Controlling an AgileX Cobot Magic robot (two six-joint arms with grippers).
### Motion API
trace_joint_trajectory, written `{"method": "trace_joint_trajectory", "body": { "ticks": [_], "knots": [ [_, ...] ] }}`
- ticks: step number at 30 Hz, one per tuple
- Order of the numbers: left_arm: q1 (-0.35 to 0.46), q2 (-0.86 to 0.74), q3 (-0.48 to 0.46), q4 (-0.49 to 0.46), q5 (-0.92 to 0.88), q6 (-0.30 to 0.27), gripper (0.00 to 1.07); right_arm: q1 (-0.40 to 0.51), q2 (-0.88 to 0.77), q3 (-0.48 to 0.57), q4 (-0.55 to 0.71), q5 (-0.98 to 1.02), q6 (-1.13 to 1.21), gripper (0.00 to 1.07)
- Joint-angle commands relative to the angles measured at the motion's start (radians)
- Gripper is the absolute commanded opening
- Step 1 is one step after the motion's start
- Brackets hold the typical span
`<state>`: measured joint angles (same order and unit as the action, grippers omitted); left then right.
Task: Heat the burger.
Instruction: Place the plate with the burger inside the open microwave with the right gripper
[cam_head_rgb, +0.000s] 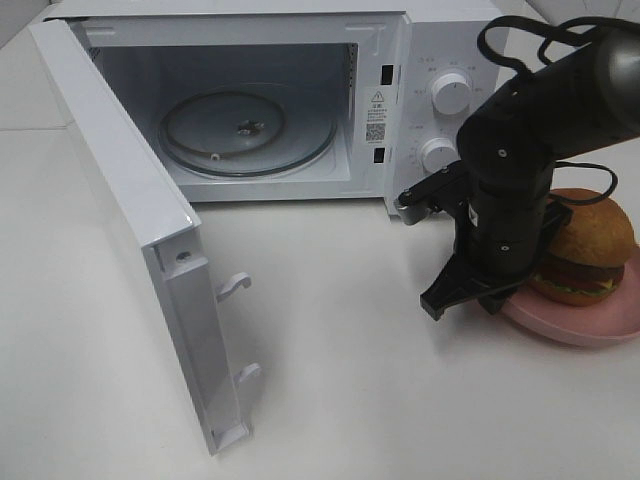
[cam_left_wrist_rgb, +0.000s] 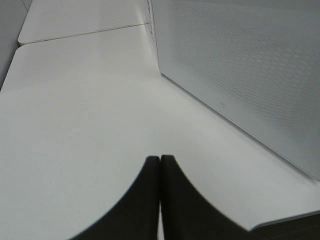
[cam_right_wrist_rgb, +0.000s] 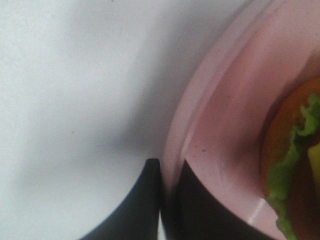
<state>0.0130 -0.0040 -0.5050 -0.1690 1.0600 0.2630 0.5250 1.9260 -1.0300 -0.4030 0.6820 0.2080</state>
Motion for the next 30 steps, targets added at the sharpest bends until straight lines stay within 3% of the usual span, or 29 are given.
{"method": "trace_joint_trajectory", "body": {
  "ticks": [1,6,11,17,30],
  "knots": [
    [-0.001,-0.02,-0.001,0.0,-0.011,-0.001,0.0,0.0,-0.08,0.067,0.012,-0.057,-0.051,0.0],
    [-0.001,-0.02,-0.001,0.0,-0.011,-0.001,0.0,0.0,-0.172,0.142,0.013,-0.079,-0.059,0.0],
    [-0.001,-0.02,-0.001,0.0,-0.011,-0.001,0.0,0.056,-0.248,0.206,-0.023,-0.106,-0.064,0.0],
    [-0.001,-0.02,-0.001,0.0,-0.011,-0.001,0.0,0.2,-0.31,0.265,-0.101,-0.103,-0.1,0.0],
    [-0.001,-0.02,-0.001,0.0,-0.011,-0.001,0.0,0.419,-0.333,0.292,-0.099,-0.049,-0.252,0.0]
  ]
}}
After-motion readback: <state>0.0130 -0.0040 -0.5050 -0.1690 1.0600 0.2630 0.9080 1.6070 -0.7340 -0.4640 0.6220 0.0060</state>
